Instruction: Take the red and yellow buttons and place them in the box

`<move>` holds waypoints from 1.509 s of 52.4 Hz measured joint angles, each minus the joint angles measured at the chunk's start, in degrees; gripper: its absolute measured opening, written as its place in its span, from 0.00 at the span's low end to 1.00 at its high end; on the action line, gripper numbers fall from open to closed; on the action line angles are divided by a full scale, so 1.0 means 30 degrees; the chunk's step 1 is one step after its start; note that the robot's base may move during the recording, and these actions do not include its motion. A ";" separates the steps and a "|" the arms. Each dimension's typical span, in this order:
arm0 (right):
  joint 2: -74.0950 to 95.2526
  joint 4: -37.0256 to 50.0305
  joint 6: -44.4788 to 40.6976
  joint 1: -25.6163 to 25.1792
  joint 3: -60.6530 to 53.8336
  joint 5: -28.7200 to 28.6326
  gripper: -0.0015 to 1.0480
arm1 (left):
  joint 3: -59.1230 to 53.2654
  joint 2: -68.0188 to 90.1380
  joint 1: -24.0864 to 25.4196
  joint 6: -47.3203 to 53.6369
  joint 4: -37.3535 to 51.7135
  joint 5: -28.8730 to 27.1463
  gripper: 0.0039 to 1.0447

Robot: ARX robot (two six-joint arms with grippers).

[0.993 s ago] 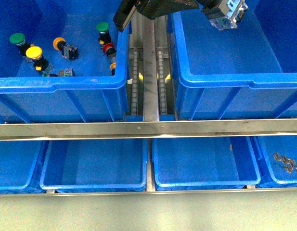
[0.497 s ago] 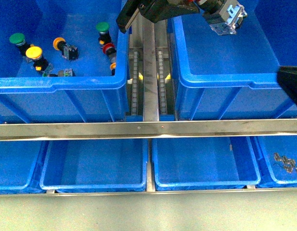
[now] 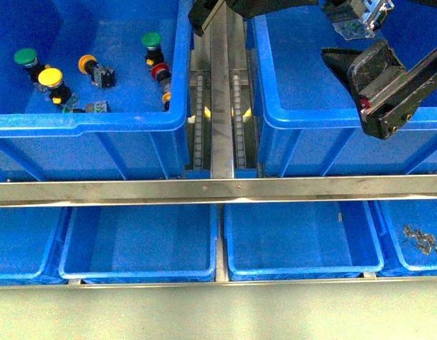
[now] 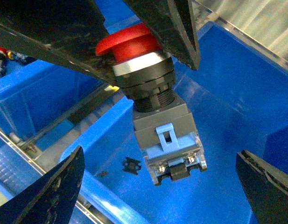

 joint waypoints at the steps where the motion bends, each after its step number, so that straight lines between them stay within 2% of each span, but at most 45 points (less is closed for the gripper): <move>1: 0.0138 0.0029 -0.0095 -0.0015 0.0124 -0.0015 0.94 | 0.0000 0.0000 0.0000 -0.0007 0.0000 0.0000 0.33; 23: 0.1749 0.0619 -0.1268 0.0168 0.1800 0.0051 0.92 | 0.0000 -0.0015 0.0000 -0.0138 0.0000 -0.0022 0.33; 44: 0.1872 0.0692 -0.1610 -0.0153 0.1851 -0.0066 0.36 | 0.0058 -0.0022 -0.0007 -0.0240 0.0007 -0.0066 0.33; 48: 0.1872 0.0714 -0.1785 -0.0160 0.1836 -0.0197 0.30 | 0.0095 -0.0022 -0.0007 -0.0109 0.0007 -0.0182 0.33; 52: 0.1872 0.0721 -0.1836 -0.0160 0.1800 -0.0233 0.29 | 0.0095 -0.0022 -0.0007 0.0036 0.0066 -0.0488 0.33; 57: 0.1872 0.0721 -0.1858 -0.0153 0.1705 -0.0255 0.29 | 0.0124 -0.0022 -0.0022 0.0568 -0.0102 -0.1224 0.45; 62: 0.1872 0.0765 -0.1865 -0.0153 0.1566 -0.0248 0.28 | 0.0066 -0.0066 0.0029 0.1749 -0.0087 -0.2164 0.64; 67: 0.1880 0.0758 -0.1872 -0.0211 0.1231 -0.0197 0.28 | -0.0831 -0.1013 0.0699 0.2637 -0.0073 -0.3075 0.84; 71: 0.1880 0.0721 -0.1872 -0.0342 0.1115 -0.0146 0.28 | -0.1472 -0.1676 0.1326 0.3002 0.0102 -0.3264 0.94; 79: 0.1880 0.0699 -0.1872 -0.0561 0.1005 -0.0146 0.28 | -0.2841 -0.2958 0.2776 0.3832 0.0044 -0.4044 0.93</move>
